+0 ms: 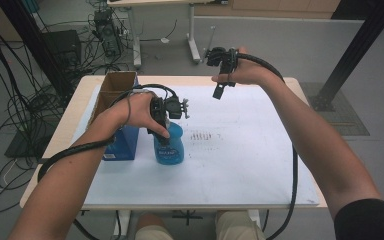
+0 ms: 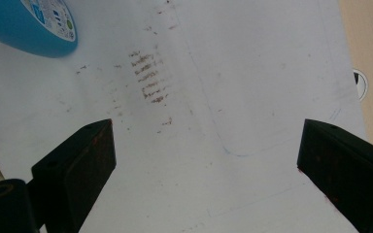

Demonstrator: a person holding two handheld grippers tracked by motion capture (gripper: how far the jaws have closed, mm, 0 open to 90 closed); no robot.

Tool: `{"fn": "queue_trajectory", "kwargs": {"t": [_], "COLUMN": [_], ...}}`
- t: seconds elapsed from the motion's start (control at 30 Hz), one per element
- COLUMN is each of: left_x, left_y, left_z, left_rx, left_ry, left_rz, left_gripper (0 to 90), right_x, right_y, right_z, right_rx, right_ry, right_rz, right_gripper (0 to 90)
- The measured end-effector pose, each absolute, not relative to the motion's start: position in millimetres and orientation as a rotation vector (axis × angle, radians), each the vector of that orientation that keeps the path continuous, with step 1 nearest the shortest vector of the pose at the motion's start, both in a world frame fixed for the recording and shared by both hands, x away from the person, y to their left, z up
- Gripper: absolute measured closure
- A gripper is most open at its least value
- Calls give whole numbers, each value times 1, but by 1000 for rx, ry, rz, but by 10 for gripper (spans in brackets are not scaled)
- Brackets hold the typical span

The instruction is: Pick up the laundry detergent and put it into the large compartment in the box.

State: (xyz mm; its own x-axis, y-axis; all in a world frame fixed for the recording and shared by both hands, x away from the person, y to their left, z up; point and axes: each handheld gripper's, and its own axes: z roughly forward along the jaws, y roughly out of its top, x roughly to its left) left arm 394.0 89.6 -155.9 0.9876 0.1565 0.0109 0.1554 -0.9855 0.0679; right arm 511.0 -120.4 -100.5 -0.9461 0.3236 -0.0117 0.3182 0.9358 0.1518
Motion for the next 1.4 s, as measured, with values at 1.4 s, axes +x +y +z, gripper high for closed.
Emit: {"fn": "queue_trajectory", "kwargs": {"t": [1.4], "left_x": [395], "left_y": [83], "left_z": [-156], "left_rx": [3094], "left_ry": [221], "left_rz": [7], "left_gripper": [371], "right_x": [510], "right_y": [-116], "right_z": [-102], "right_rx": [493], "right_ry": [3063], "right_rz": [221], "right_gripper": [68]}}
